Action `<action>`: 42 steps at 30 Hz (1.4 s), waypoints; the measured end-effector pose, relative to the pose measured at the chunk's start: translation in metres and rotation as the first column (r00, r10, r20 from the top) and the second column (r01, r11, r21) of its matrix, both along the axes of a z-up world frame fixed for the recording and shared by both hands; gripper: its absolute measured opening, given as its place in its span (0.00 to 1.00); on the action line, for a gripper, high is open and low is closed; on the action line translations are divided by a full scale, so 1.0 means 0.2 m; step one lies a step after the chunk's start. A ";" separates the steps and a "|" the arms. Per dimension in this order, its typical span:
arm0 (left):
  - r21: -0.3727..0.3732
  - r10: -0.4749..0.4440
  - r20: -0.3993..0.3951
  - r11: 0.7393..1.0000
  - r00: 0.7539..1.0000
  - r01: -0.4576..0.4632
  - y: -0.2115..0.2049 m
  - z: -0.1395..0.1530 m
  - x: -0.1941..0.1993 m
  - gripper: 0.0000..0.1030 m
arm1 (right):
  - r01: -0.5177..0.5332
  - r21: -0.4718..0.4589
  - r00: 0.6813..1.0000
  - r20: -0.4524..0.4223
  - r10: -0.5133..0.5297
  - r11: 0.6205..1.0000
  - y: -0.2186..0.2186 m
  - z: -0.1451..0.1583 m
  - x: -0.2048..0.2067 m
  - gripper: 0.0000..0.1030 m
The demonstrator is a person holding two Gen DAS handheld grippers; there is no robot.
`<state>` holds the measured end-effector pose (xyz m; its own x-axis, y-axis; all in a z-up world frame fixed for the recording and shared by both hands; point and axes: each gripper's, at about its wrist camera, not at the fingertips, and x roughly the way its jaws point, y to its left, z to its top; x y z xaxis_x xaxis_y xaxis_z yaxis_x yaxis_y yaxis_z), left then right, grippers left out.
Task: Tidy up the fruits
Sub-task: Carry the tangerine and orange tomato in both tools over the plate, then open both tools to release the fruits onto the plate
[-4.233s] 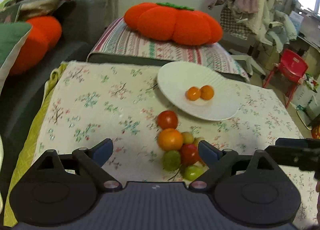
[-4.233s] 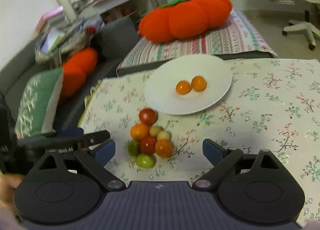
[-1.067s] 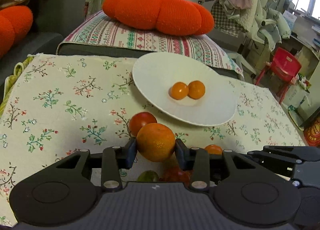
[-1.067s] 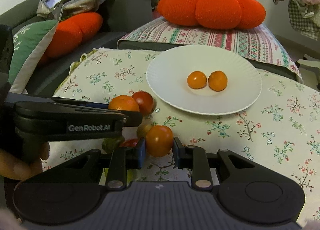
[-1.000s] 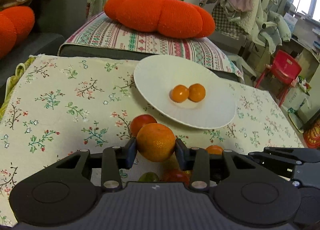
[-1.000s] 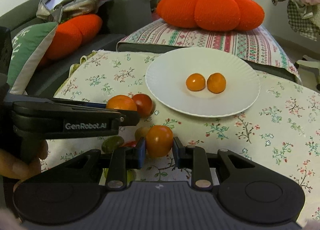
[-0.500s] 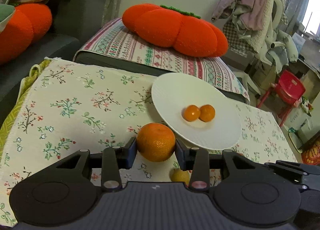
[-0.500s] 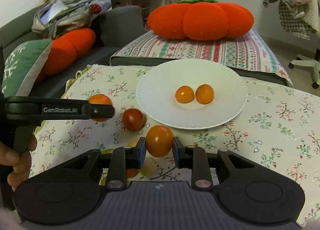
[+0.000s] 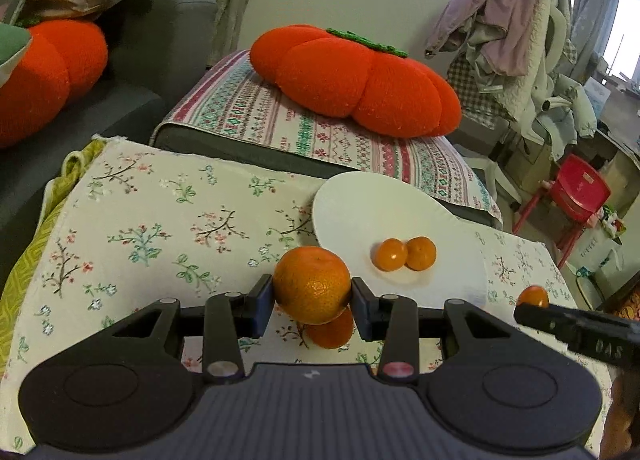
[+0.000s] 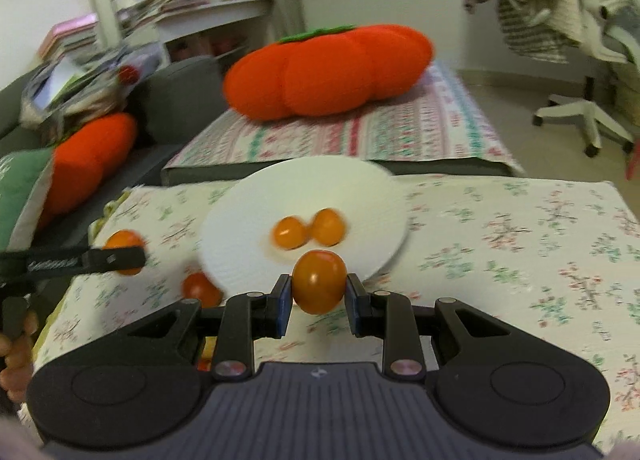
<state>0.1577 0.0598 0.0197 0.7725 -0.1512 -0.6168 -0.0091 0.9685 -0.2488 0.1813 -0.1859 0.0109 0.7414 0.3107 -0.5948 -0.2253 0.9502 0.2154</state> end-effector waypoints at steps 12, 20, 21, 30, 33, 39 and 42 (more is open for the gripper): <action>0.065 -0.149 0.055 0.987 0.987 0.145 -0.19 -0.03 0.09 0.26 | 0.041 -0.018 0.999 -0.007 -0.041 0.999 -0.05 -0.04 0.11 0.24; 0.111 -0.192 0.063 0.977 0.979 0.184 -0.26 -0.10 0.17 0.26 | -0.002 -0.051 1.000 0.006 0.002 0.999 0.00 -0.07 0.14 0.24; 0.115 -0.194 0.067 0.976 0.979 0.186 -0.27 -0.10 0.18 0.26 | -0.006 -0.051 1.000 0.009 0.007 0.999 0.01 -0.08 0.14 0.24; 0.152 -0.221 0.062 0.966 0.973 0.209 -0.31 -0.15 0.19 0.26 | -0.037 -0.067 0.999 0.003 0.037 0.997 0.07 -0.11 0.16 0.24; 0.151 -0.228 0.058 0.964 0.972 0.218 -0.32 -0.17 0.19 0.27 | -0.038 -0.060 0.999 -0.002 0.038 0.997 0.08 -0.12 0.16 0.25; 0.146 -0.231 0.061 0.964 0.971 0.220 -0.31 -0.17 0.19 0.28 | -0.041 -0.055 0.999 -0.001 0.041 0.998 0.09 -0.12 0.17 0.25; 0.127 -0.225 0.058 0.968 0.973 0.216 -0.29 -0.15 0.19 0.32 | -0.027 -0.043 1.000 0.004 0.027 0.999 0.07 -0.09 0.16 0.27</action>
<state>0.1951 0.0011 -0.0098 0.7710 -0.2514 -0.5852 0.2215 0.9673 -0.1236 0.2142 -0.1727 -0.0078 0.7361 0.3052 -0.6042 -0.2521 0.9520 0.1738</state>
